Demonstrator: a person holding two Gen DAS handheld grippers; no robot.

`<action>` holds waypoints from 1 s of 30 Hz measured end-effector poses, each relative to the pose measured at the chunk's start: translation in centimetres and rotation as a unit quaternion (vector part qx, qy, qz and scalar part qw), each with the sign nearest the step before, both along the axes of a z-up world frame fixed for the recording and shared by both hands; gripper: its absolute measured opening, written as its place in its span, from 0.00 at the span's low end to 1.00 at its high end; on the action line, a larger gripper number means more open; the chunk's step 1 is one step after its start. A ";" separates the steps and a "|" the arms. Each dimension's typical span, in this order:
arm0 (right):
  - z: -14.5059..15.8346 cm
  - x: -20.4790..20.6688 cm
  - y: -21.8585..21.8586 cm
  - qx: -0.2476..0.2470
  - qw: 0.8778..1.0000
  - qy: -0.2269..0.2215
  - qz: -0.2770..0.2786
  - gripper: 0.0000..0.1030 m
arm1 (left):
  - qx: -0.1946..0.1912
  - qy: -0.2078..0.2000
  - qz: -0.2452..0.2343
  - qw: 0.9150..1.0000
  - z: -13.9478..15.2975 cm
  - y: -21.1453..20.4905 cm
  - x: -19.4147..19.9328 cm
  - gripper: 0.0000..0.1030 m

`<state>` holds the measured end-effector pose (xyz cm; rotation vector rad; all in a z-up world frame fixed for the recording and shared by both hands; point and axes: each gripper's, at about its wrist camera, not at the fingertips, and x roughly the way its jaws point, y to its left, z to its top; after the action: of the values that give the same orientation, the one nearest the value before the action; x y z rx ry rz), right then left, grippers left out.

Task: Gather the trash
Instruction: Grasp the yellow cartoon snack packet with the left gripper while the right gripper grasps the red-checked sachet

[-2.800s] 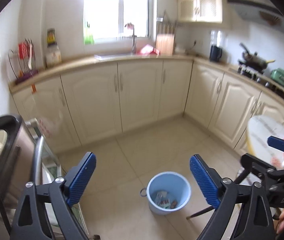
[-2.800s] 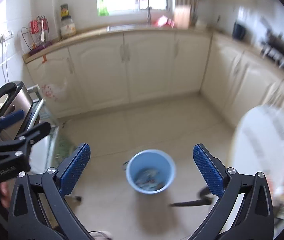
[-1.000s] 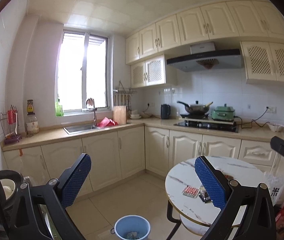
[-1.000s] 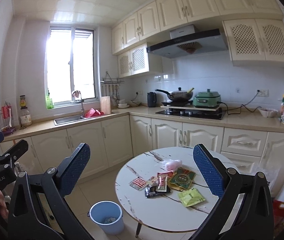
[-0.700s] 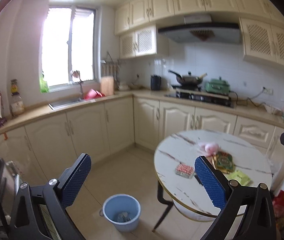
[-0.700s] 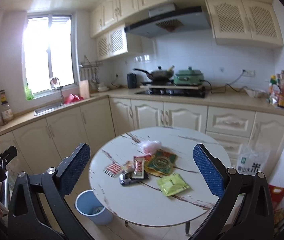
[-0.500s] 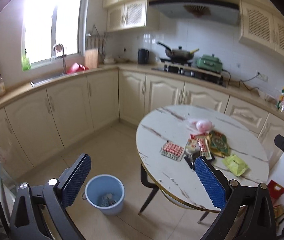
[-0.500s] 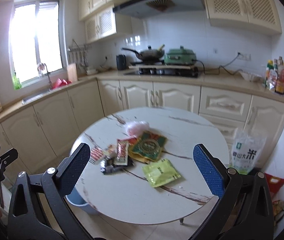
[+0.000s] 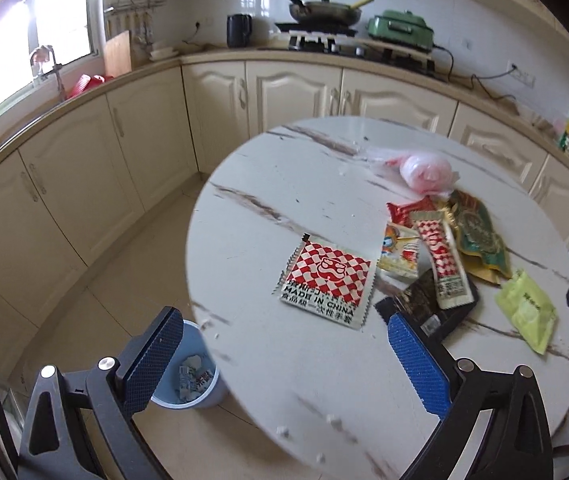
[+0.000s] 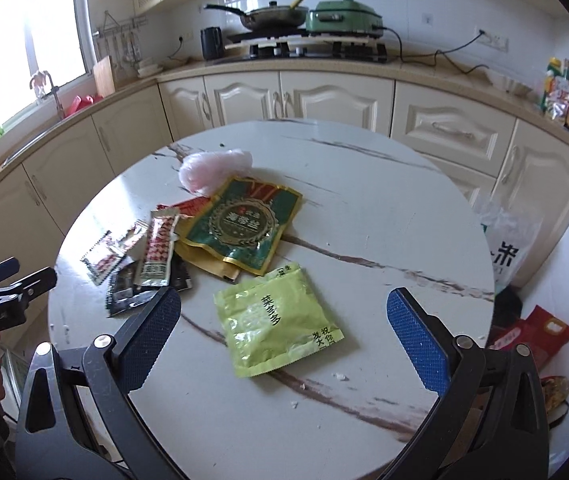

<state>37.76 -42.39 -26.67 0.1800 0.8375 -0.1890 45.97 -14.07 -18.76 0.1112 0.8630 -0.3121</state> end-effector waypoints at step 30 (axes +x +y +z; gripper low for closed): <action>-2.7 4.5 -1.0 0.026 0.999 0.018 0.014 1.00 | 0.002 0.012 -0.112 0.994 -2.9 -9.2 12.1 0.50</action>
<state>42.25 -43.43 -29.34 0.2140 0.8812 -0.1450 58.10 -23.25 -21.71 0.2098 0.8762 -0.5221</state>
